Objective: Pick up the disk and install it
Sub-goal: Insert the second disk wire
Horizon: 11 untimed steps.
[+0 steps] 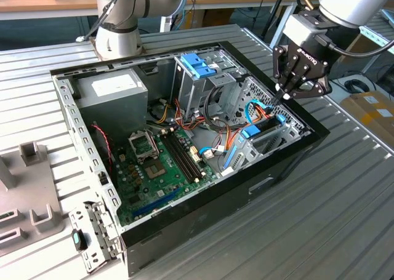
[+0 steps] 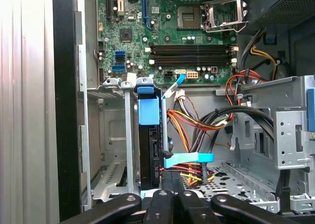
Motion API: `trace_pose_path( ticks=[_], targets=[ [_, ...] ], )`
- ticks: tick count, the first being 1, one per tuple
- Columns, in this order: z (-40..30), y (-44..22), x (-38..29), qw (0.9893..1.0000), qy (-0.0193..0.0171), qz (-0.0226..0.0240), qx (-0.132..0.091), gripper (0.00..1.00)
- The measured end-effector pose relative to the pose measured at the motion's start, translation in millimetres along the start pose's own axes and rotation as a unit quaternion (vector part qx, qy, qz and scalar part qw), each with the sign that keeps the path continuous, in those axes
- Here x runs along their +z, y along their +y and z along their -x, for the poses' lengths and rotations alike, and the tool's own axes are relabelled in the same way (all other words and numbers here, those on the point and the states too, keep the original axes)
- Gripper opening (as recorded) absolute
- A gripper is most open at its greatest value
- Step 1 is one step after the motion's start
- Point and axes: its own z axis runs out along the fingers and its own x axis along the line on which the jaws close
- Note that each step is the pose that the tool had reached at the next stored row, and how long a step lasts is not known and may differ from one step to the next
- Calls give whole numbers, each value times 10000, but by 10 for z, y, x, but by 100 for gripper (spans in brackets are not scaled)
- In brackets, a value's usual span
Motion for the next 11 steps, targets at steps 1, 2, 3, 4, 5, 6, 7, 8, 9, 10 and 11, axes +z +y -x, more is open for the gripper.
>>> trace_pose_path(
  ticks=[1,2,3,4,5,6,7,8,9,10,11],
  targets=[
    [0,0,0,10000,0,0,0,11],
    [0,1,0,10000,0,0,0,17],
    [0,1,0,10000,0,0,0,24],
    [0,2,0,10000,0,0,0,29],
    [0,2,0,10000,0,0,0,36],
    [0,3,0,10000,0,0,0,36],
    [0,3,1,10000,-1,0,0,36],
    [0,4,1,10000,-1,0,0,42],
    [0,4,2,10000,0,0,0,42],
    [0,13,15,10000,1,0,1,42],
    [-2,31,39,10000,-1,0,0,42]
  ],
)
